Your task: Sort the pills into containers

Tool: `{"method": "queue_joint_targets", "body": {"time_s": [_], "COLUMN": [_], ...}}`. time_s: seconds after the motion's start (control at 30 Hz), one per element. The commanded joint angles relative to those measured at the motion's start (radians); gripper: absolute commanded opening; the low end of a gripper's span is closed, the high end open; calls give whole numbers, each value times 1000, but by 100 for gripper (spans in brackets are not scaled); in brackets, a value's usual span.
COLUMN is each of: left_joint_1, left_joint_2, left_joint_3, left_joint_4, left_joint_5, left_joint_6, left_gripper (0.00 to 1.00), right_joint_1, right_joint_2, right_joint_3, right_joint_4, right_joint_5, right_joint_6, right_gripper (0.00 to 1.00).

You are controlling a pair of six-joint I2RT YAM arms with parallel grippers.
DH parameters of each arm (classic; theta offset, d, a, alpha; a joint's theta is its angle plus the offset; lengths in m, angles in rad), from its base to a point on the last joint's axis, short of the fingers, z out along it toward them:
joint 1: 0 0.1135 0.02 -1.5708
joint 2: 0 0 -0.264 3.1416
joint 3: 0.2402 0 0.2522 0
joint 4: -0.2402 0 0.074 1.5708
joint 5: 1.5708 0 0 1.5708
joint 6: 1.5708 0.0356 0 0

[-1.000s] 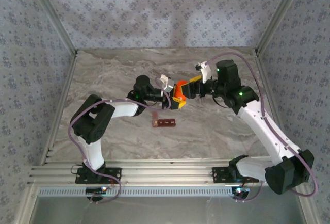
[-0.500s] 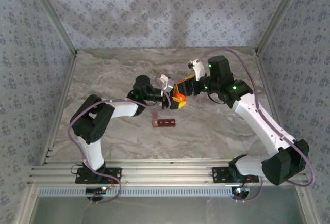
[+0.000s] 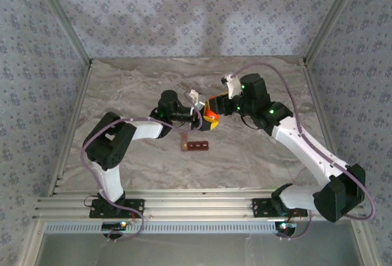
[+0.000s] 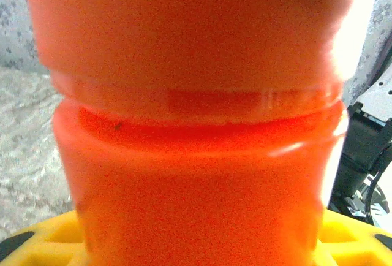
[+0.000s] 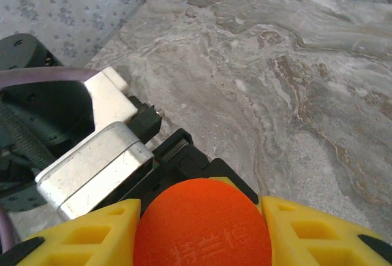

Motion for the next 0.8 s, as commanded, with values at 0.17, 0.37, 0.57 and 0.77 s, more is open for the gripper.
{"method": "queue_joint_targets", "body": {"time_s": [0.17, 0.37, 0.57, 0.77], "left_joint_1": [-16, -17, -19, -20], "left_joint_2": [-42, -27, -22, -19], "left_joint_3": [30, 44, 49, 53], "left_joint_4": [112, 115, 114, 112], "left_joint_5": [19, 22, 25, 25], "left_joint_6": [-2, -9, -12, -12], "left_gripper": [0, 0, 0, 0], "right_joint_1": [13, -63, -107, -122], "right_joint_2": [81, 17, -88, -119], "right_joint_3": [20, 110, 99, 74], "right_joint_4": [-75, -130, -136, -126], "right_joint_5": [53, -60, -144, -183], "right_joint_6": [155, 113, 25, -168], "right_gripper": [42, 56, 77, 78]}}
